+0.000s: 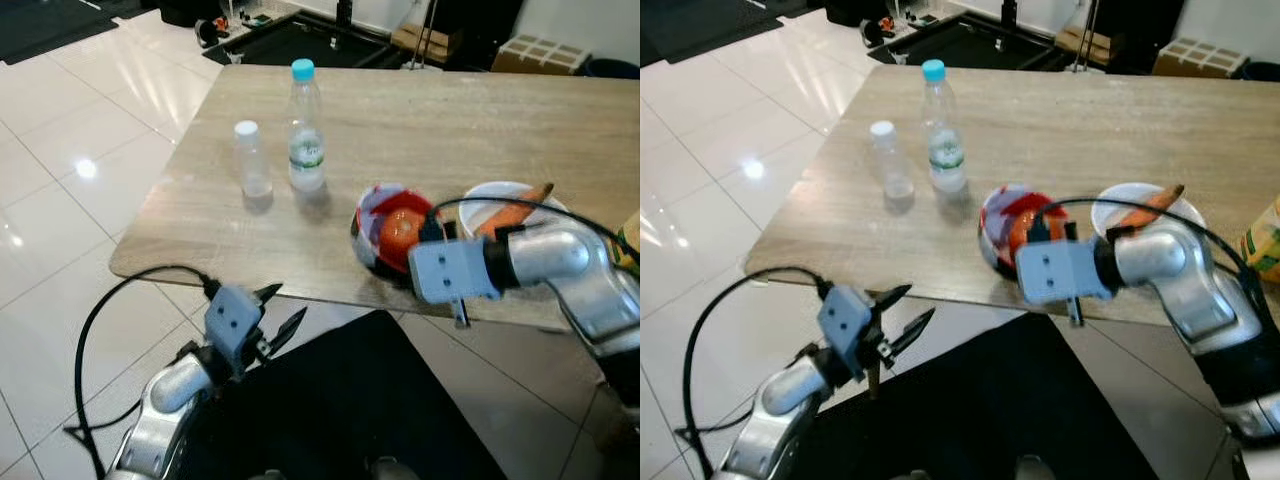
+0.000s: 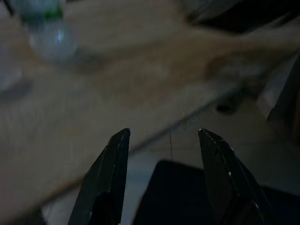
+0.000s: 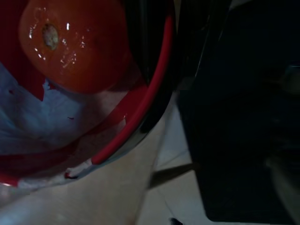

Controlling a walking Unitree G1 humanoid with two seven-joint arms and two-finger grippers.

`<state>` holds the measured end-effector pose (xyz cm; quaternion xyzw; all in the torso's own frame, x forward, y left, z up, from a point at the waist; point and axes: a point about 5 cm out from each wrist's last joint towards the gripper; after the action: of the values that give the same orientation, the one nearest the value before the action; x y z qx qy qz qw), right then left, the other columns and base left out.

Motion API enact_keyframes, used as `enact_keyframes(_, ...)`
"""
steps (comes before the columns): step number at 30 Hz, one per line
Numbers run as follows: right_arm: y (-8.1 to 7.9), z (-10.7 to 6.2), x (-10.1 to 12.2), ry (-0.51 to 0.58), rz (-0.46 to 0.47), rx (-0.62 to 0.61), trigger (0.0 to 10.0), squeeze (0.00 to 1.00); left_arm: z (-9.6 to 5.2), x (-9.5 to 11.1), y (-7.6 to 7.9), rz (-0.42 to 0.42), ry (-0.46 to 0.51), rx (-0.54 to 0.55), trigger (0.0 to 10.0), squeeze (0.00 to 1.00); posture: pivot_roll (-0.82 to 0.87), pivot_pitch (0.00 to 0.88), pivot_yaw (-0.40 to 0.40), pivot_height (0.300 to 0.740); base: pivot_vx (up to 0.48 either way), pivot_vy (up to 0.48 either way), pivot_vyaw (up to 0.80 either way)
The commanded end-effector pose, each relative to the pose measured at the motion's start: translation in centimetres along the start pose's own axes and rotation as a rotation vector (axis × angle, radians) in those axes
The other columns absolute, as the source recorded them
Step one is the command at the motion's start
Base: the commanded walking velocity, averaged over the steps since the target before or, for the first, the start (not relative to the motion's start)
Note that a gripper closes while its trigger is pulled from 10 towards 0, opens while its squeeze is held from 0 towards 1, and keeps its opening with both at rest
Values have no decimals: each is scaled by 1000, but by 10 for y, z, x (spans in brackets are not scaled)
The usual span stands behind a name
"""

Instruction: Restocking fridge

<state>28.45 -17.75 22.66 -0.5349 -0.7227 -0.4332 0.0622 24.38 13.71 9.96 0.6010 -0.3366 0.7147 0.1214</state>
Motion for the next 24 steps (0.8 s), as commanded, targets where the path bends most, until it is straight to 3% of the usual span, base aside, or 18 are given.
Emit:
enact_keyframes(1, 0, -10, 10, 27, -30, -23, 0, 0, -10, -12, -2, 15, -48, 28, 10000, 0, -165, 156, 58, 740, 0, 0, 0)
enact_keyframes(7, -27, -11, 10, 16, 9, 55, 0, 0, -34, -46, 2, -20, -182, 131, 10000, 0, -172, 155, 63, 740, 0, 0, 0)
enact_keyframes(11, -52, -7, 10, 28, 63, 107, 0, 0, -60, -76, 13, -48, -320, 160, 10000, 0, -174, 153, 64, 740, 0, 0, 0)
enact_keyframes(12, -52, -7, 10, 28, 63, 107, 0, 0, -60, -76, 13, -48, -320, 160, 10000, 0, -174, 153, 64, 740, 0, 0, 0)
enact_keyframes(13, -60, -5, 12, 41, 85, 127, 0, 0, -73, -87, 19, -68, -380, 176, 10000, 0, -178, 153, 65, 740, 0, 0, 0)
enact_keyframes(15, -62, -5, 13, 46, 91, 133, 0, 0, -76, -90, 20, -72, -395, 180, 10000, 0, -178, 153, 65, 740, 0, 0, 0)
enact_keyframes(17, -72, -3, 14, 47, 116, 156, 0, 0, -90, -102, 28, -104, -465, 203, 10000, 0, -181, 154, 66, 740, 0, 0, 0)
enact_keyframes(22, -83, 2, 10, 37, 156, 180, 0, 0, -97, -112, 32, -134, -510, 231, 10000, 0, -181, 151, 62, 740, 0, 0, 0)
enact_keyframes(24, -106, 18, -11, -15, 236, 232, 0, 0, -98, -122, 34, -162, -560, 264, 10000, 0, -180, 150, 58, 740, 0, 0, 0)
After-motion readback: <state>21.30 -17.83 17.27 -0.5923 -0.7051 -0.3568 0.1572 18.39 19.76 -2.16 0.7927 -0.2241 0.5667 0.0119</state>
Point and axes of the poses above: a point about 5 cm out from each wrist's last joint towards the gripper, its own z axis pointing out of the wrist towards the gripper, its own x axis along the axis of the wrist's last joint, y = z × x, and after that the axes turned 8 degrees about z, right-handed
